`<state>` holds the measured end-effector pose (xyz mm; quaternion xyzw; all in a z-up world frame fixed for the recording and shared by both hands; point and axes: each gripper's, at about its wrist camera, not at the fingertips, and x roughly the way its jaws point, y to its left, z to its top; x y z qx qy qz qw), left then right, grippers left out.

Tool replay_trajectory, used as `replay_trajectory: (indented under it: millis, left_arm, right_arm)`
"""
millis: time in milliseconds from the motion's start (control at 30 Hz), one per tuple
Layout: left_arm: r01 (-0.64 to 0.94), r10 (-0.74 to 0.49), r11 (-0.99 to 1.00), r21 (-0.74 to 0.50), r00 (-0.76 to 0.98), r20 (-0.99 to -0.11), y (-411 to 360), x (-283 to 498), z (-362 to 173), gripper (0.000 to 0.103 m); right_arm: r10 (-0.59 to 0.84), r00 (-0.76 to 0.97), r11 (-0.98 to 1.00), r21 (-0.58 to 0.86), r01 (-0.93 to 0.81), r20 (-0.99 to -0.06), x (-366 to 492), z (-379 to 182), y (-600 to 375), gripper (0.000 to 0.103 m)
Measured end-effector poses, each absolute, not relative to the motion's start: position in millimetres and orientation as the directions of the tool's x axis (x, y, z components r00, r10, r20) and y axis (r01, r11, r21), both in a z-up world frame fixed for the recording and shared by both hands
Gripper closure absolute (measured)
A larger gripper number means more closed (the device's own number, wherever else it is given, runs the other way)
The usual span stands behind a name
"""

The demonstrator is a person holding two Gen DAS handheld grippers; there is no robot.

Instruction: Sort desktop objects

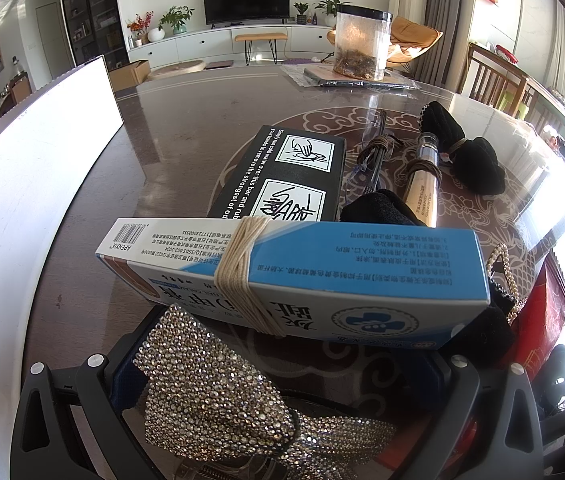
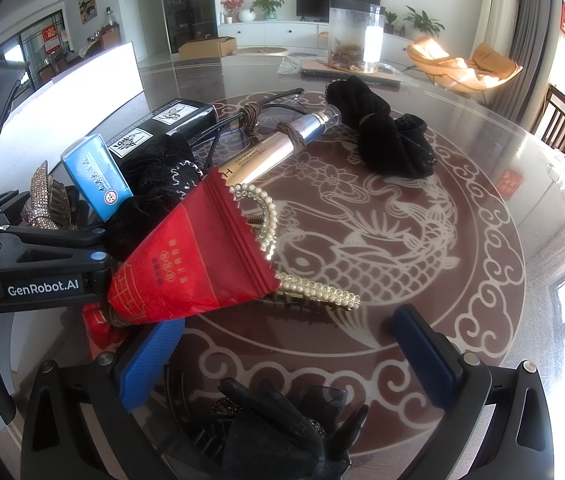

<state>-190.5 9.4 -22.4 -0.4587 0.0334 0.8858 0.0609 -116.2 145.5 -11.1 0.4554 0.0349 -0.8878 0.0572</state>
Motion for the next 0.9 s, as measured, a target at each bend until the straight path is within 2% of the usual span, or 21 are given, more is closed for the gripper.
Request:
replay_trajectory:
  millis: [400,533,600,900]
  left_arm:
    - [-0.140,0.078,-0.990,0.004,-0.572,-0.817,10,-191,-23,0.000]
    - [-0.140,0.078,-0.990,0.003,-0.572,-0.817,10,-191,-22,0.000]
    - [-0.141,0.078,-0.990,0.003,-0.571,-0.817,10,-191,-22,0.000]
    - [-0.142,0.079,-0.990,0.003,-0.572,-0.817,9,-191,-22,0.000]
  right_arm:
    - [-0.075,-0.577,-0.990,-0.007,0.139,-0.813,-117,-12,144,0.000]
    - [-0.215,-0.543,-0.924,-0.011,0.382,-0.812,-97,-13,147,0.000]
    - [-0.246,-0.529,-0.900,-0.010,0.435,-0.812,-91,-13,150,0.000]
    - [-0.253,-0.526,-0.896,-0.009,0.444,-0.812,-92,-15,151,0.000]
